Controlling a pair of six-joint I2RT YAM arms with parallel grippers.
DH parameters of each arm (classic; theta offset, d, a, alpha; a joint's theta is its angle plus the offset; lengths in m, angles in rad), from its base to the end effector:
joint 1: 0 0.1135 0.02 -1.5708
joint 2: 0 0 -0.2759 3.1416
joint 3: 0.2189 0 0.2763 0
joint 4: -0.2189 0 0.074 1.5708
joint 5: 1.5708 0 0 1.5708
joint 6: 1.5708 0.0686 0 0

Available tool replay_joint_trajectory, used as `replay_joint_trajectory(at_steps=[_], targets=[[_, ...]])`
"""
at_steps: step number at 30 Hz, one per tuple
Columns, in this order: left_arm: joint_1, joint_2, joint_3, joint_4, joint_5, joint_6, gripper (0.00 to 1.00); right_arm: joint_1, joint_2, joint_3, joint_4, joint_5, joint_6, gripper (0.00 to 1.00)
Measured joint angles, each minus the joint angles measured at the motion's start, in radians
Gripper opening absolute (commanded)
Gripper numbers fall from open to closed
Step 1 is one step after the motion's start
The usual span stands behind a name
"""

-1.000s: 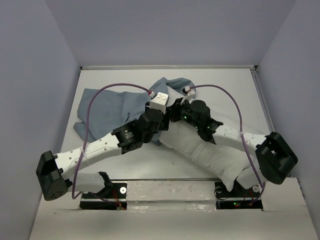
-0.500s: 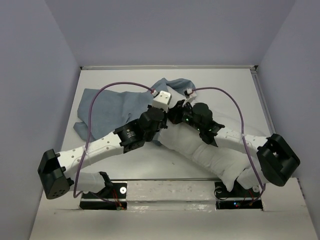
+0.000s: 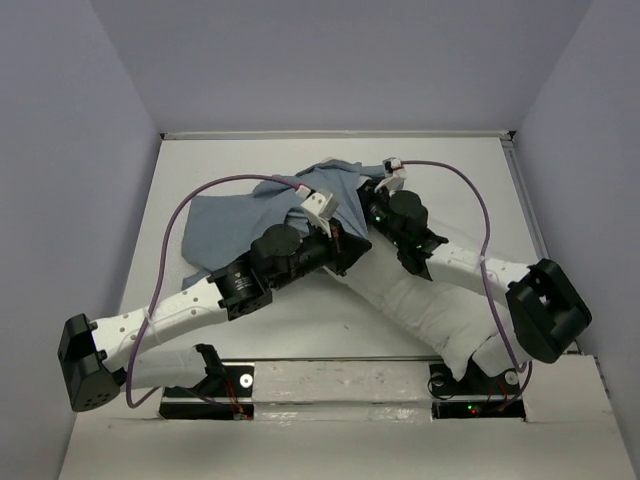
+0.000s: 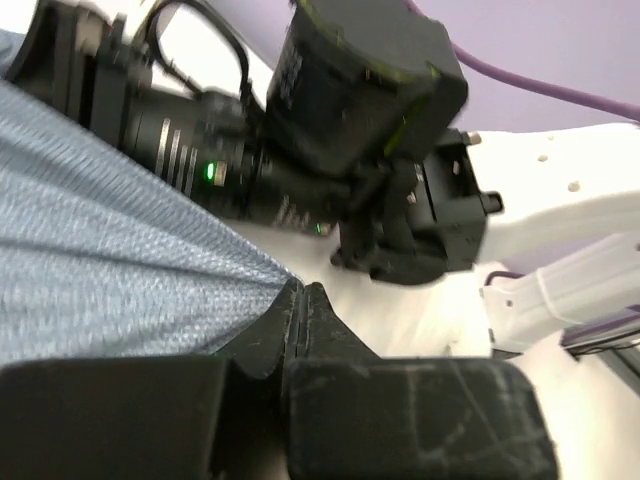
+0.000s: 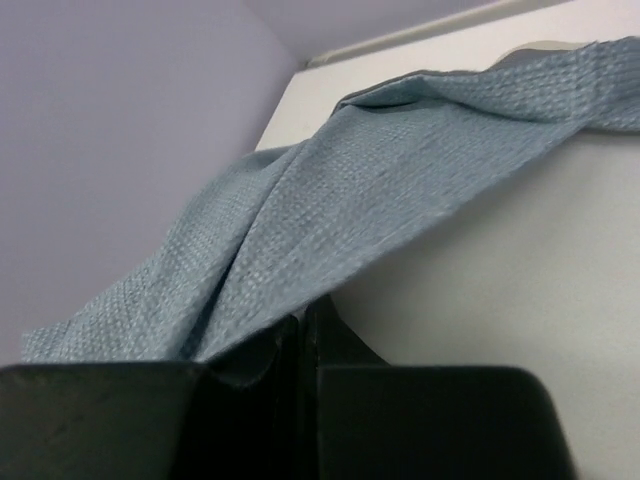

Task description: Put the pillow into the pillowcase

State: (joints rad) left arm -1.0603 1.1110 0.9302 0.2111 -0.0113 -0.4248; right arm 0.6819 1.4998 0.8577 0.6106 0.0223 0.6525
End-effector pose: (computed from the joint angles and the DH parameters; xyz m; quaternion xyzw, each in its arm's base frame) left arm 0.1552 -0.2755 0.3756 0.2137 0.6627 -0.4824 0.5314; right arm 0.3075 0.2477 0.2707 -0.0028 0.7181 0.4243 0.5516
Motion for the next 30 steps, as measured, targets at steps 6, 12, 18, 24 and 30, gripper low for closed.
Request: replay_joint_trajectory(at_steps=[6,12,18,24,30], targets=[[-0.011,-0.093,-0.103,0.044,-0.008,-0.061,0.0,-0.093,-0.141,-0.023,-0.06,0.1,0.009,0.0],[-0.025,-0.037,-0.09,0.031,-0.027,-0.065,0.0,-0.106,-0.161,-0.019,-0.061,0.135,0.0,0.0],[-0.026,0.032,-0.071,-0.03,0.003,-0.059,0.61,-0.098,-0.007,-0.004,-0.145,0.072,0.003,0.6],[0.0,-0.07,-0.004,-0.157,-0.044,-0.015,0.75,-0.092,-0.105,0.05,-0.349,0.021,-0.084,0.78],[0.086,-0.064,0.188,-0.205,-0.154,0.047,0.75,-0.093,-0.349,0.029,-0.615,0.069,-0.183,0.82]])
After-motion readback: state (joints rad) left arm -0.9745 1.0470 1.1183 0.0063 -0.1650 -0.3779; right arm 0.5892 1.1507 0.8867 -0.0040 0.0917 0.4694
